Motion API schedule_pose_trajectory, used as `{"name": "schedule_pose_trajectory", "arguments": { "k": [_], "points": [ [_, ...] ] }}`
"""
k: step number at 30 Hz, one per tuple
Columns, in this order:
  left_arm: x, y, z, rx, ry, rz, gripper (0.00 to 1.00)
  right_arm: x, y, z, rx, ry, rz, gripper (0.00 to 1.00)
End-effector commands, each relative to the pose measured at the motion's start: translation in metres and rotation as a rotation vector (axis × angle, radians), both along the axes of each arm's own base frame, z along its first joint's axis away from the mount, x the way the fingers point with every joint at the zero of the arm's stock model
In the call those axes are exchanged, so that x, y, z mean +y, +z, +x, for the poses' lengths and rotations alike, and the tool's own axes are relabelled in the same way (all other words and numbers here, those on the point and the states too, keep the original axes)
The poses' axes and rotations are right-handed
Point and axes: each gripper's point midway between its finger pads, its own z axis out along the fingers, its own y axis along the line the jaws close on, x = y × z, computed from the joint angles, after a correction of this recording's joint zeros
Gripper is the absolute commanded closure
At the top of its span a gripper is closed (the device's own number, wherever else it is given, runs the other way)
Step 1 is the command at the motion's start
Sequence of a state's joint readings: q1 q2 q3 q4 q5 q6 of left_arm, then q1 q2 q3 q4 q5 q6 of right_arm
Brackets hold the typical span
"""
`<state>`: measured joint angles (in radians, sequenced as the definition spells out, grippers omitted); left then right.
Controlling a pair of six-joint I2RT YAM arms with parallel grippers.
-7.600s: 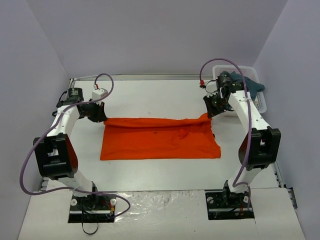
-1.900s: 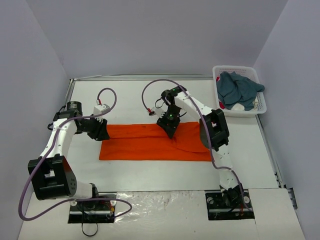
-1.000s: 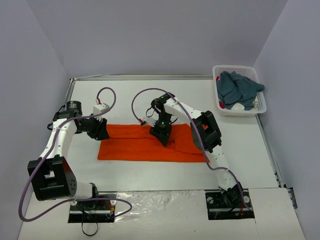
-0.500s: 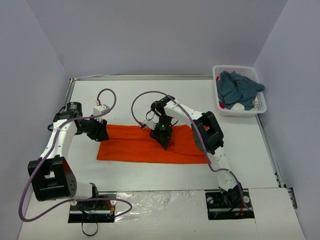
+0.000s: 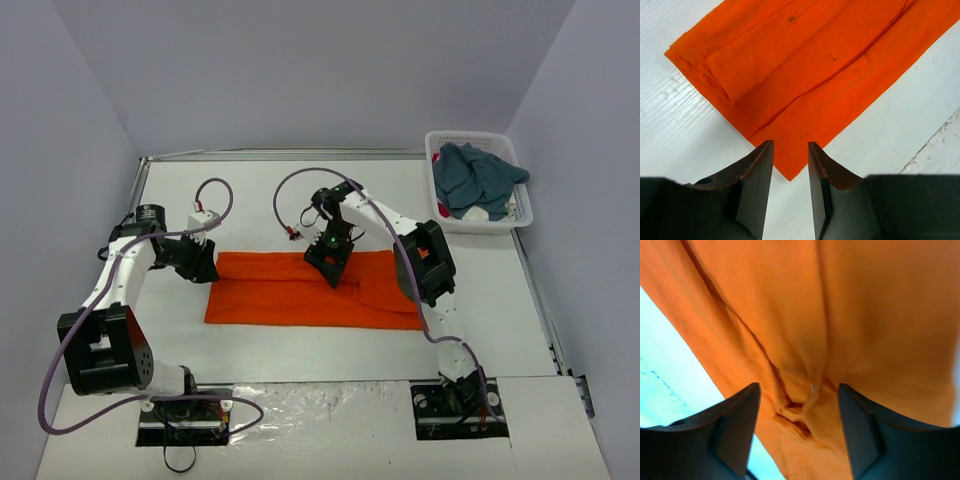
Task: Fold and stack the t-shirts
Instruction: Fold the other side of the tshirt into a rectangle
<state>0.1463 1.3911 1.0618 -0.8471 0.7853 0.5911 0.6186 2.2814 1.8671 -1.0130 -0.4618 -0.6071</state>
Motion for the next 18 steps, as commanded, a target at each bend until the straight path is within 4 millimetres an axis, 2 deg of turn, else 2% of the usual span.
{"name": "schedule_pose_trajectory", "arguments": {
  "k": [1,4,6,8,10,11,12,13,14,15,16,18],
  "points": [
    [-0.001,0.003,0.011,-0.019,-0.007,-0.031,0.67,0.010,0.051,0.023,-0.097,0.019,0.051,0.36],
    [-0.002,-0.002,0.018,-0.006,-0.009,-0.043,0.67,0.015,0.085,0.027,-0.138,0.022,0.101,0.34],
    [-0.003,-0.003,0.022,0.007,-0.012,-0.055,0.67,0.011,0.107,0.031,-0.206,0.026,0.119,0.29],
    [-0.004,-0.004,0.025,0.012,-0.013,-0.064,0.67,0.001,0.106,0.031,-0.216,0.011,0.102,0.29],
    [-0.004,-0.007,0.029,0.012,-0.009,-0.067,0.67,-0.017,0.108,0.044,-0.263,-0.048,0.085,0.38],
    [-0.004,-0.006,0.031,0.012,-0.008,-0.069,0.67,-0.025,0.106,0.048,-0.266,-0.103,0.070,0.47],
    [-0.004,-0.008,0.032,0.016,-0.010,-0.069,0.67,-0.040,0.099,0.049,-0.274,-0.153,0.026,0.84],
    [-0.003,-0.008,0.033,0.018,-0.006,-0.070,0.67,-0.053,0.097,0.063,-0.306,-0.217,0.014,1.00],
    [-0.003,-0.007,0.034,0.012,-0.007,-0.068,0.67,-0.064,0.094,0.066,-0.315,-0.267,-0.010,1.00],
    [-0.003,-0.007,0.036,0.008,-0.007,-0.067,0.67,-0.079,0.090,0.059,-0.313,-0.289,-0.038,1.00],
    [-0.003,-0.007,0.037,0.009,-0.003,-0.065,0.67,-0.096,0.086,0.066,-0.350,-0.319,-0.074,1.00],
    [-0.001,-0.007,0.041,0.009,0.002,-0.060,0.67,-0.114,0.088,0.064,-0.392,-0.359,-0.103,1.00]
  ]
}}
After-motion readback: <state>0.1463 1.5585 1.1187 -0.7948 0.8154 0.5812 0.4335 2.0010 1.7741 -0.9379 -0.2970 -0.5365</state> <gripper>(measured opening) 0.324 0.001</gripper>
